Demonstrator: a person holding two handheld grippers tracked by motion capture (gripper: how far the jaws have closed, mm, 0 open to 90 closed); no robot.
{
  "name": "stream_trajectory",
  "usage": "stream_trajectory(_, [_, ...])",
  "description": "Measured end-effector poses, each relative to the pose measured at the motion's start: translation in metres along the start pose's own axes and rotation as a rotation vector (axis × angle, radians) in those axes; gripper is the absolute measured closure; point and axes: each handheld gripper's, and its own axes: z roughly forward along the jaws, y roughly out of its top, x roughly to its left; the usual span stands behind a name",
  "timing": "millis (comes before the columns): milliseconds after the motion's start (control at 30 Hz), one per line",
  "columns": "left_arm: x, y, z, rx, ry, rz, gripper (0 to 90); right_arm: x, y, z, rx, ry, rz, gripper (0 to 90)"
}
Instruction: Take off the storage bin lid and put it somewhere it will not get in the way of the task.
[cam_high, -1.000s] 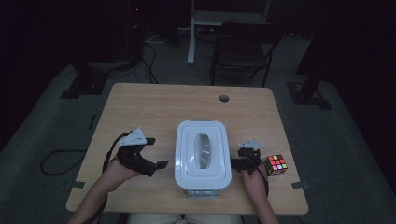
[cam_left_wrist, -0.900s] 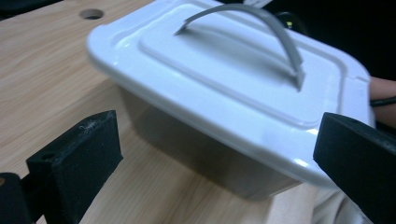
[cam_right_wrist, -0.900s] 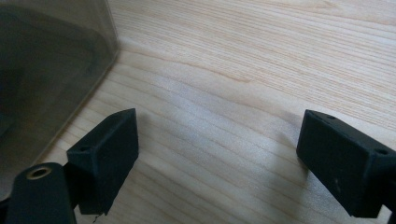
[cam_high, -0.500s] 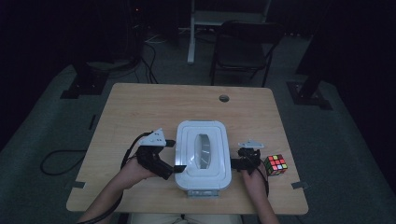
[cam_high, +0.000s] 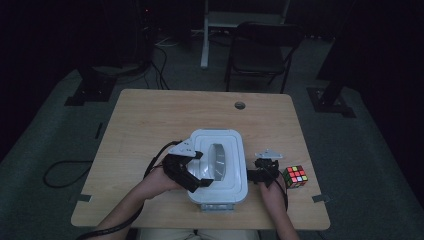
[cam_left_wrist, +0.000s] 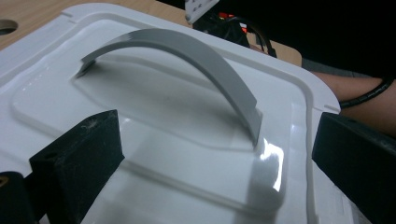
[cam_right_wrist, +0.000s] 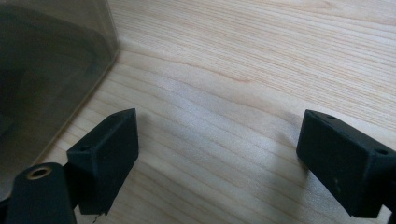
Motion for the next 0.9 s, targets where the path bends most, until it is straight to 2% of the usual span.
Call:
stream_trajectory(100, [0.001,0.004,0.005,0.010,0.008,0.000,2.8,0.000,0.000,0.000,0.001,0.000,0.000,12.6])
stream_trajectory(133, [0.002,0.006,0.007,0.006,0.002,-0.006,6.6,0.000,0.000,0.000,0.000,0.000,0.000,12.6])
stream_trajectory(367, [0.003,0.015,0.020,0.032,-0.006,-0.004,6.8,0.000,0.000,0.000,0.001,0.000,0.000,12.6])
stream_trajectory(500, [0.004,0.018,0.025,0.010,-0.024,-0.020,13.8,0.000,0.000,0.000,0.000,0.000,0.000,12.6])
stream_trajectory(700, [0.004,0.016,0.031,0.036,-0.008,0.001,25.1,0.000,0.000,0.000,0.001,0.000,0.000,12.6])
stream_trajectory(900, [0.003,0.021,0.033,0.045,-0.003,-0.008,33.7,0.000,0.000,0.000,0.001,0.000,0.000,12.6])
